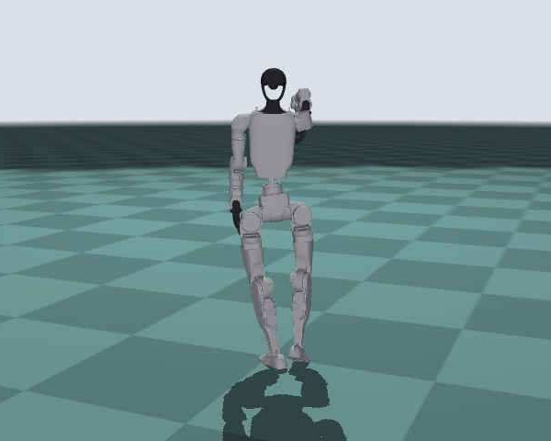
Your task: In place motions
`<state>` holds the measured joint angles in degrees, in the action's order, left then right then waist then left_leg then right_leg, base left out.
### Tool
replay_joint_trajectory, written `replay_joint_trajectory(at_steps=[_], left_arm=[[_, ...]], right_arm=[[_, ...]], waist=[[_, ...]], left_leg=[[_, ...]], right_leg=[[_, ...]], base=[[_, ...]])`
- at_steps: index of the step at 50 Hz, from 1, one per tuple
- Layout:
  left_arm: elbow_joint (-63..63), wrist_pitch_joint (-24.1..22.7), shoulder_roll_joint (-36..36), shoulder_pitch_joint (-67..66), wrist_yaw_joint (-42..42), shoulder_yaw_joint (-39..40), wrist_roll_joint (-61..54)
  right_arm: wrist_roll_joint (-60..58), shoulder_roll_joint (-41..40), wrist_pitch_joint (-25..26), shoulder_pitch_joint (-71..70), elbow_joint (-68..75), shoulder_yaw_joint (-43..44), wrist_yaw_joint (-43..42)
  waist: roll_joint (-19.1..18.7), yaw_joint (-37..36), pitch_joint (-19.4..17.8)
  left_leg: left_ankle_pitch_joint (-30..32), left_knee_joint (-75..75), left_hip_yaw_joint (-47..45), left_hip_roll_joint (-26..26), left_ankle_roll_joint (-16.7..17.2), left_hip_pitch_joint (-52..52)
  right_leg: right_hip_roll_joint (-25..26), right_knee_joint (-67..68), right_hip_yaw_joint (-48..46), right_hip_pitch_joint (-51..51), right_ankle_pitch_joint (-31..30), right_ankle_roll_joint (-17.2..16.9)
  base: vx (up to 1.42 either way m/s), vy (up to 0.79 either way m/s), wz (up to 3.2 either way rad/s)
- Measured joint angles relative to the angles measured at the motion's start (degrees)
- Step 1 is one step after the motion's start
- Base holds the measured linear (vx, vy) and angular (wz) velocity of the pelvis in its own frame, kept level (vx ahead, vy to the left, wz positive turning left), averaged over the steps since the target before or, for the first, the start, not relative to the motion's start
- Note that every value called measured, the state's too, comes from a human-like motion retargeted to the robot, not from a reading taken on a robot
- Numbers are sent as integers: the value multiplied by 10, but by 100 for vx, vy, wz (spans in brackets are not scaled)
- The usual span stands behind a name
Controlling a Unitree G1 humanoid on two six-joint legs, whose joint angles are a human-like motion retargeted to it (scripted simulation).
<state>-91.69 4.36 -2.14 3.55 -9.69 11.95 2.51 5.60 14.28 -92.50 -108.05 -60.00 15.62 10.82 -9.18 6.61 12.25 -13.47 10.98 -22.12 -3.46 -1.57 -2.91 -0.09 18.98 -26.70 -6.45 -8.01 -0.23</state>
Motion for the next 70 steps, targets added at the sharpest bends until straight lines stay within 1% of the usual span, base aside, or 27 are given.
replay_joint_trajectory(at_steps=[2,3,5,8,12,14,20,25,27,28,30,32,33,35,38,43,46,50,53,56,58,60,62,63,65,68,70], left_arm=[[23,-8,0,57,-12,-26,1],[43,-17,1,84,-17,-38,4],[91,-37,1,135,-35,-68,0],[162,-56,-13,191,-63,-98,-4],[213,-71,-14,202,-32,-76,13],[219,-79,-8,198,-18,-70,0],[180,-68,16,148,-31,-53,-19],[84,-30,27,50,-32,-45,23],[44,-17,31,-15,-23,-39,39],[29,-13,30,-51,-18,-32,49],[11,-10,26,-116,-15,-22,68],[3,-15,7,-178,-12,-7,78],[2,-18,-6,-205,-6,6,76],[-10,-19,-26,-246,-1,26,62],[-53,1,-39,-284,-8,67,41],[-56,22,-49,-339,3,119,36],[-57,17,-48,-332,3,129,31],[-47,9,-42,-295,-6,124,28],[-25,-3,-41,-225,-17,109,24],[-10,-13,-44,-149,-5,74,16],[-10,-22,-46,-93,26,35,1],[-10,-34,-34,-44,61,2,-17],[-2,-40,-13,2,69,-47,-18],[12,-43,-8,35,57,-62,-18],[53,-49,1,94,18,-72,-18],[144,-62,-7,188,-47,-104,-44],[199,-70,-22,234,-69,-108,-38]], right_arm=[[5,-4,18,83,0,-24,-2],[7,4,28,113,0,-41,-5],[9,24,42,159,0,-77,-13],[-3,46,58,206,0,-113,-11],[-16,84,58,246,0,-137,-15],[-25,94,53,258,0,-144,-10],[-44,93,46,254,0,-160,0],[-48,51,30,183,0,-152,-2],[-43,22,18,157,0,-148,-7],[-39,6,9,139,0,-145,-12],[-29,-17,0,76,0,-136,-19],[-28,-13,0,-32,0,-110,-15],[-33,-5,0,-95,0,-92,-6],[-49,14,0,-220,0,-63,18],[-32,60,0,-376,0,-12,15],[-1,116,0,-537,0,11,-1],[7,147,0,-587,0,30,-1],[12,153,0,-600,0,38,-1],[15,133,0,-537,0,41,4],[9,89,0,-420,0,41,17],[8,46,0,-299,0,38,28],[16,2,0,-159,0,25,31],[28,8,4,-10,0,-8,26],[31,14,14,45,0,-24,25],[36,41,19,128,0,-71,19],[34,103,14,206,0,-153,21],[18,132,28,244,0,-189,37]], waist=[[-10,13,-40],[-16,25,-61],[-28,50,-96],[-38,94,-121],[-33,145,-118],[-32,152,-111],[-13,132,-68],[20,52,-27],[19,19,-8],[20,-1,-4],[54,-33,-19],[89,-66,-56],[96,-87,-84],[109,-108,-130],[108,-158,-182],[115,-226,-213],[112,-240,-213],[110,-231,-187],[99,-204,-149],[75,-170,-116],[50,-139,-98],[56,-136,-79],[17,-36,-52],[7,-4,-63],[-8,49,-102],[-38,107,-146],[-47,153,-163]], left_leg=[[33,-38,14,-32,10,13],[39,-51,23,-41,9,20],[49,-65,32,-43,-2,25],[59,-75,51,-38,-13,17],[74,-81,79,-28,-19,-5],[77,-83,79,-22,-22,-12],[82,-87,50,18,-20,-30],[73,-85,-3,60,-12,-19],[77,-64,-22,58,-6,-7],[94,-41,-39,57,-5,-4],[199,82,-73,55,11,-27],[290,260,-96,27,-30,-117],[291,348,-61,20,-47,-179],[224,535,-55,-18,-74,-284],[149,737,-44,-83,-81,-434],[84,838,-41,-97,-78,-567],[73,824,-32,-106,-82,-565],[53,763,-21,-119,-64,-490],[57,636,8,-111,-22,-389],[66,446,20,-89,3,-265],[109,267,32,-51,44,-160],[19,83,-100,-10,14,-37],[14,-21,-45,13,0,24],[30,-42,-6,2,7,24],[57,-54,39,-27,14,14],[63,-62,60,-21,-19,7],[69,-62,86,-17,-31,-3]], right_leg=[[-31,159,0,-73,-115,-8],[-54,236,-8,-112,-147,14],[-82,387,15,-194,-118,32],[-136,569,28,-308,-54,40],[-131,682,65,-429,-7,11],[-142,692,61,-446,4,16],[-159,580,56,-367,23,25],[-102,307,87,-192,11,-20],[-61,150,84,-98,66,-30],[-48,83,64,-52,114,-8],[-65,-16,63,3,133,30],[-103,-54,93,32,117,7],[-107,-58,109,36,106,4],[-107,-66,111,37,86,19],[-88,-77,135,50,78,39],[-82,-87,174,35,52,50],[-69,-88,187,18,48,48],[-45,-99,176,-5,49,40],[-13,-107,157,-18,49,37],[17,-105,127,-22,59,37],[36,-88,109,-13,70,36],[27,-52,135,-14,62,31],[0,30,11,-22,-26,17],[-24,116,-17,-60,-106,5],[-76,304,-13,-160,-212,10],[-134,553,36,-326,-126,18],[-163,660,57,-420,-99,8]], base=[[-28,-21,37],[-33,-10,47],[-23,0,41],[-16,-5,51],[-5,-8,56],[-1,-3,5],[5,1,-32],[11,15,-68],[22,27,-72],[19,31,-77],[-7,29,-56],[-55,7,-63],[-60,-3,-80],[-47,-4,-49],[-21,4,-85],[0,-6,-82],[-7,-2,-18],[13,7,17],[22,0,30],[30,-4,39],[40,-7,47],[47,-4,34],[21,-5,299],[-29,-10,265],[-47,2,156],[-26,15,71],[-15,9,100]])
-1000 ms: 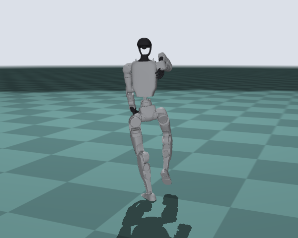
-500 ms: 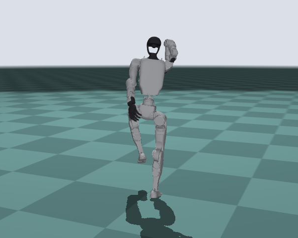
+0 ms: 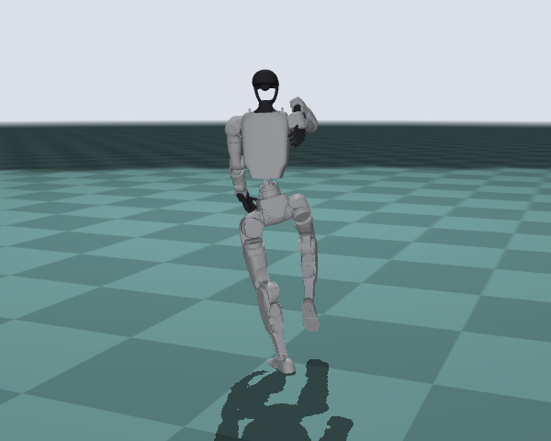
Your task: In place motions
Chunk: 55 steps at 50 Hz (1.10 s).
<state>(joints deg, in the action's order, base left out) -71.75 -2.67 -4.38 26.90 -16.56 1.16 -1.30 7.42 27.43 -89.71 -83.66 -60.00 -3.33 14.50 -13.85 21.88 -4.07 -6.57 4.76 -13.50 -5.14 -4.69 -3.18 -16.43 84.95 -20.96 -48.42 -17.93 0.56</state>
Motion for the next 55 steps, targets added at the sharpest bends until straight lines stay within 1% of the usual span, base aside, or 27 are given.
replay_joint_trajectory(at_steps=[4,8,10,13,16,18,20,21,22,23,24,25,27,30,32,35,37,41,45,47,49,50,51,52,53,54,55], left_arm=[[72,-18,-8,31,51,27,32],[96,-41,8,35,80,36,11],[88,-38,19,22,79,42,5],[60,-25,39,-15,70,52,1],[-16,-1,59,-85,49,51,19],[-76,13,68,-148,51,55,37],[-135,27,70,-221,62,64,58],[-163,35,66,-260,72,68,67],[-189,44,60,-298,84,74,76],[-211,55,53,-333,100,84,84],[-229,66,40,-365,118,98,92],[-245,77,24,-396,137,113,99],[-253,92,-7,-443,159,140,88],[-255,116,-34,-490,138,172,61],[-255,125,-43,-508,121,195,64],[-255,122,-47,-536,113,222,75],[-256,116,-46,-545,112,238,73],[-252,104,-40,-531,108,253,62],[-233,92,-25,-491,96,247,57],[-215,84,-20,-433,85,232,52],[-207,81,-16,-387,83,207,50],[-205,80,-14,-365,85,192,49],[-210,82,-10,-341,94,172,46],[-217,84,-5,-318,101,151,44],[-225,87,5,-299,109,129,42],[-225,88,14,-278,111,109,41],[-221,89,23,-257,112,90,40]], right_arm=[[1,48,11,54,0,-48,-3],[3,58,12,80,0,-60,-6],[2,51,12,84,0,-62,-7],[-4,35,6,70,0,-55,-2],[-20,2,-10,10,0,-26,13],[-18,-28,-23,-24,0,-7,10],[-5,-60,-28,-68,0,11,-3],[6,-75,-28,-99,0,17,-14],[17,-89,-28,-135,0,22,-25],[29,-98,-28,-178,0,26,-37],[37,-100,-28,-230,0,32,-44],[43,-98,-28,-286,0,41,-49],[34,-70,-28,-411,0,52,-40],[16,-32,-28,-595,0,79,-21],[23,-6,-28,-686,0,97,-26],[25,16,-28,-773,0,101,-28],[25,26,-28,-816,0,111,-26],[31,30,-28,-862,0,130,-30],[35,23,-28,-862,0,136,-34],[33,13,-28,-806,0,145,-29],[27,0,-28,-735,0,150,-20],[23,-7,-28,-691,0,152,-14],[22,-13,-28,-631,0,158,-10],[23,-20,-28,-568,0,161,-7],[27,-28,-28,-501,0,161,-9],[33,-34,-28,-432,0,158,-12],[39,-38,-28,-361,0,153,-15]], waist=[[0,62,4],[2,77,29],[3,75,49],[8,58,84],[30,-1,119],[36,-42,149],[37,-86,169],[39,-100,170],[49,-116,168],[73,-134,159],[95,-158,144],[115,-183,126],[133,-209,71],[147,-264,-11],[141,-314,-53],[143,-364,-70],[144,-389,-73],[143,-404,-59],[137,-389,-15],[124,-359,23],[105,-318,59],[94,-296,77],[80,-272,96],[66,-246,116],[53,-216,139],[44,-186,155],[38,-157,166]], left_leg=[[12,-6,33,8,-8,-17],[15,-18,41,23,-8,-30],[13,-21,36,32,-4,-32],[11,-27,22,59,-2,-38],[5,-41,-11,85,2,-21],[-6,-41,-37,87,10,-3],[-13,-26,-66,84,17,6],[2,1,-77,81,20,7],[36,46,-90,78,25,0],[106,126,-108,73,37,-22],[172,216,-127,53,28,-62],[236,310,-145,24,7,-111],[205,486,-63,19,-7,-236],[119,730,-79,-75,-22,-392],[72,820,-57,-86,-10,-486],[23,871,-65,-97,7,-566],[11,868,-66,-102,16,-579],[6,841,-53,-110,11,-534],[6,753,-40,-110,25,-419],[13,651,-36,-100,41,-340],[9,534,-44,-84,42,-261],[6,468,-47,-70,40,-221],[0,380,-41,-42,53,-174],[-23,293,-40,-12,57,-125],[-82,206,-51,19,45,-72],[-102,142,-70,32,35,-32],[-102,89,-94,36,25,0]], right_leg=[[-9,86,15,-129,52,2],[-23,66,16,-143,66,10],[-29,34,2,-105,75,22],[-32,-53,-16,-16,80,15],[11,-210,-13,106,93,-6],[54,-352,-9,208,93,-20],[86,-517,-13,310,165,-55],[106,-581,-25,352,208,-36],[114,-637,-39,389,235,-16],[97,-679,-58,414,226,5],[81,-698,-30,429,218,1],[66,-707,19,439,211,-15],[56,-705,30,435,186,-10],[76,-702,54,441,176,22],[85,-705,85,446,162,19],[81,-714,114,449,145,15],[82,-719,113,441,135,23],[99,-735,125,425,128,14],[132,-755,108,400,130,-2],[159,-771,84,396,131,-5],[181,-786,54,397,136,-7],[190,-791,38,400,140,-7],[196,-791,18,407,146,-8],[199,-790,-3,414,151,-10],[194,-784,-26,423,156,-14],[189,-770,-49,432,151,-19],[183,-751,-72,439,140,-24]], base=[[9,-3,69],[7,-8,13],[15,-10,-15],[16,5,-30],[16,11,-75],[19,12,-99],[14,21,-97],[2,31,-65],[-10,34,-51],[-23,23,-71],[-37,9,-96],[-57,-4,-86],[-72,-10,-52],[-49,-6,-106],[-15,11,-139],[12,7,-88],[0,5,-64],[1,2,-4],[13,3,19],[25,-2,60],[40,-1,90],[52,-2,104],[58,-4,126],[65,-7,173],[63,-10,204],[56,-12,223],[35,-15,188]])
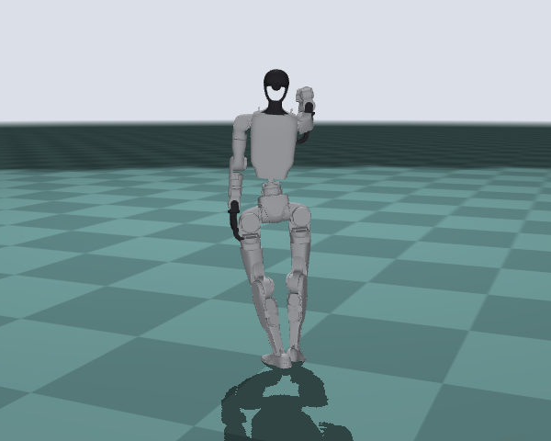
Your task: In place motions
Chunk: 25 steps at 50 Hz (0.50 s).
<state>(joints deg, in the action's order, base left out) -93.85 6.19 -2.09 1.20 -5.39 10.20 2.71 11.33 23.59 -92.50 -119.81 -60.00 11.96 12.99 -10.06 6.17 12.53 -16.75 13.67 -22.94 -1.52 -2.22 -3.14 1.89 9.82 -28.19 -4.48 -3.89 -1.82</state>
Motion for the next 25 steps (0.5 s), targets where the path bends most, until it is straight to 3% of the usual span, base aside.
replay_joint_trajectory(at_steps=[2,3,5,7,10,12,17,20,25], left_arm=[[33,-7,10,59,-19,-32,0],[59,-13,6,95,-30,-48,2],[126,-34,12,168,-43,-77,14],[193,-57,4,237,-54,-107,10],[280,-79,-18,311,-64,-101,13],[313,-90,-20,324,-40,-74,13],[349,-116,6,324,-12,-51,-41],[339,-112,22,303,-18,-44,-52],[269,-86,38,216,-43,-57,-36]], right_arm=[[8,-9,0,132,0,-14,-2],[8,-8,0,188,0,-23,2],[7,15,0,279,0,-57,9],[3,23,3,348,0,-87,17],[-14,32,43,418,0,-119,33],[-9,51,60,443,0,-138,25],[-22,86,40,466,0,-163,34],[-27,79,36,464,0,-169,37],[-40,25,8,370,0,-153,47]], waist=[[-13,33,-11],[-20,39,-40],[-16,77,-100],[-34,104,-134],[-43,163,-163],[-37,206,-164],[-35,236,-126],[-35,230,-91],[-18,165,-22]], left_leg=[[44,-54,33,-16,16,31],[62,-65,44,-47,23,36],[58,-71,79,-46,14,62],[62,-85,86,-48,-11,69],[69,-84,118,-49,-27,57],[79,-81,137,-48,-33,43],[88,-89,150,-38,-34,12],[88,-96,141,-19,-28,4],[87,-114,96,37,-22,0]], right_leg=[[-25,108,-51,-21,-119,-14],[-46,208,-36,-65,-196,-29],[-100,448,34,-179,-261,-53],[-145,617,48,-284,-218,-17],[-184,803,98,-438,-155,-9],[-176,861,111,-519,-112,-6],[-192,861,109,-581,-59,10],[-204,805,97,-519,-44,28],[-166,580,99,-335,-41,-1]], base=[[-6,-17,117],[-42,-13,98],[-36,0,135],[-16,21,73],[-19,5,86],[5,-8,72],[6,-14,15],[17,-8,-24],[13,9,-64]])
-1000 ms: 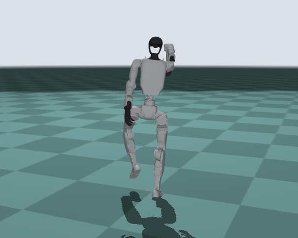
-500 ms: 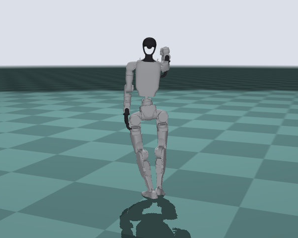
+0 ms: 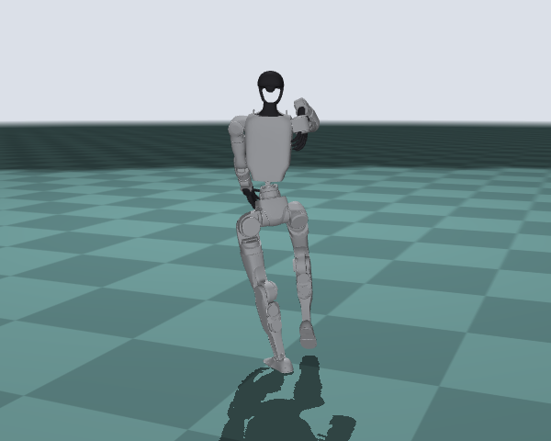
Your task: In place motions
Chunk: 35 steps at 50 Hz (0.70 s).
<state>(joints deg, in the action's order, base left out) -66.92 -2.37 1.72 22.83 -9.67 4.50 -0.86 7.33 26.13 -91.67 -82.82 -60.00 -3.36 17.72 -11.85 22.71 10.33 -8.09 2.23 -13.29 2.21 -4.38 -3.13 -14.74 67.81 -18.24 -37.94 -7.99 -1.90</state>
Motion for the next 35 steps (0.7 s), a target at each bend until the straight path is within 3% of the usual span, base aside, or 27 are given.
replay_joint_trajectory(at_steps=[3,5,7,8,10,12,13,15,20,25,29,33,35], left_arm=[[-70,10,7,-90,-7,-13,40],[-120,18,2,-149,-2,-23,65],[-186,33,0,-221,22,-14,100],[-216,45,-5,-248,40,-2,116],[-277,66,-28,-293,88,25,125],[-305,69,-38,-338,111,94,83],[-305,72,-41,-362,103,118,60],[-305,78,-45,-398,73,155,21],[-304,65,-77,-445,55,217,5],[-302,57,-91,-436,53,242,1],[-282,53,-83,-393,29,241,-1],[-250,45,-61,-350,9,226,6],[-231,40,-42,-331,3,209,13]], right_arm=[[7,-43,-8,-78,0,30,-5],[18,-64,-8,-135,0,52,-14],[31,-88,-8,-200,0,79,-24],[33,-93,-8,-234,0,93,-24],[31,-78,-8,-307,0,117,-15],[23,-86,-8,-394,0,131,2],[20,-87,-8,-433,0,136,8],[25,-76,-8,-501,0,157,9],[48,-62,-8,-619,0,148,1],[56,-31,-8,-643,0,138,4],[41,-6,-8,-590,0,135,26],[7,-4,-8,-486,0,113,65],[-12,-1,-8,-404,0,81,85]], waist=[[20,-59,34],[20,-86,40],[53,-101,46],[79,-120,36],[98,-136,10],[149,-221,-24],[167,-247,-39],[175,-284,-69],[181,-328,-105],[171,-340,-102],[139,-323,-77],[93,-293,-33],[83,-260,-6]], left_leg=[[-9,8,-41,13,13,16],[9,40,-57,8,18,7],[104,169,-81,1,35,-17],[172,265,-96,-14,44,-56],[250,433,-67,-55,8,-173],[173,599,-123,-80,-3,-283],[143,661,-169,-107,-24,-314],[92,749,-204,-131,-52,-365],[21,877,-215,-146,-61,-461],[31,842,-181,-161,-34,-430],[66,667,-97,-134,44,-323],[74,346,-38,-106,115,-155],[-65,186,-51,-73,112,-57]], right_leg=[[63,-252,12,167,-28,-29],[89,-411,-44,259,109,-20],[99,-540,-76,338,136,35],[77,-574,-70,359,115,22],[70,-617,-74,387,89,0],[54,-634,6,371,63,24],[45,-635,28,365,59,34],[37,-627,62,350,52,40],[36,-609,91,327,48,52],[55,-604,90,309,51,51],[91,-605,77,298,51,44],[140,-607,56,291,55,44],[141,-615,37,292,58,39]], base=[[17,8,-97],[12,17,-35],[-5,17,-14],[-30,6,-6],[-45,-5,-26],[-50,-13,-244],[-45,-16,-210],[-38,-8,-129],[-11,-9,-47],[3,-2,-1],[9,2,6],[27,-5,12],[35,-7,74]])
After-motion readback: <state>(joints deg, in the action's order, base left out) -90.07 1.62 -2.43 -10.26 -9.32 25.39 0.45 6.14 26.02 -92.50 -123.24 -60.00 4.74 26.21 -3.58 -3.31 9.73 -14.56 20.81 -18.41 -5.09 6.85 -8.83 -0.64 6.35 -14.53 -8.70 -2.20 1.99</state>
